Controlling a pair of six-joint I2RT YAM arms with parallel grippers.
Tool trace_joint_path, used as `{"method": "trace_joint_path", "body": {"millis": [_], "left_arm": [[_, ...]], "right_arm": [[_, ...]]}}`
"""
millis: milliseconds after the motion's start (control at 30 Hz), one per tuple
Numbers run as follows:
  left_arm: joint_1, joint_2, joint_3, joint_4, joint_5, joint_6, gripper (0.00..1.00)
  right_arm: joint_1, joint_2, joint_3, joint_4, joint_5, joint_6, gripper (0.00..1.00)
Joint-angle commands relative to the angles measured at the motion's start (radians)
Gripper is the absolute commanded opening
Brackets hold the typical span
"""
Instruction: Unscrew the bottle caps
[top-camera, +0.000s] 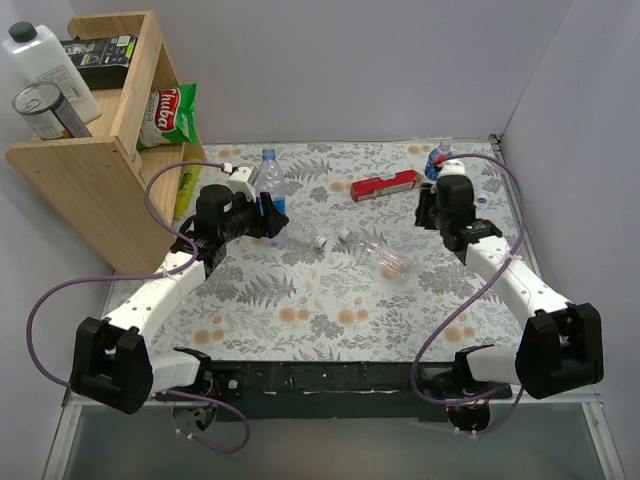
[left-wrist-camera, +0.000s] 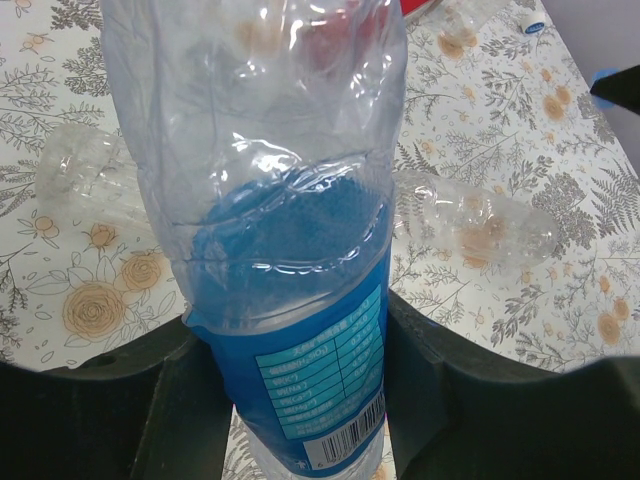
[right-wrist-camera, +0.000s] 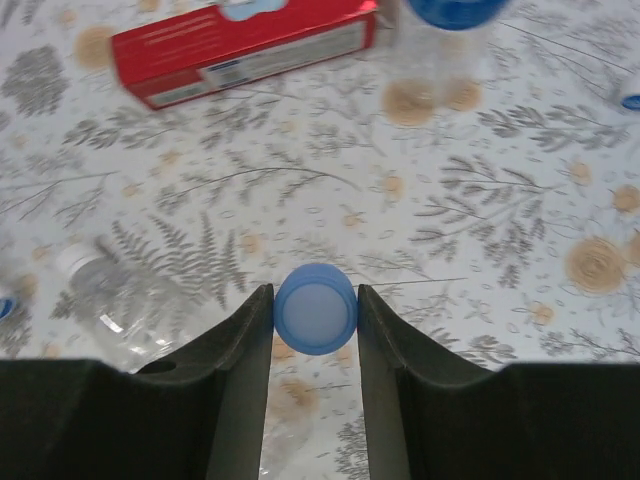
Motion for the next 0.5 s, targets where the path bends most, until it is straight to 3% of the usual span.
{"method": "trace_joint_path", "body": {"millis": [0,167,467], "left_arm": [[0.004,-0.025,0.040,0.017,0.035,-0.004,0.44],[0.004,-0.034,0.042,0.016,0.027,0.000,0.44],[0.004,-0.034,0.043,0.013,0.038,0.000,0.44]], "right_arm": [[-0.212,0.022,-0.023,0.052,-0.098,0.027,0.22],[-0.336,0.116,-0.006,0.081,-0.052,0.034,0.22],[-0.432,0.283,0.061,0.117,-0.011,0.007,0.23]]}}
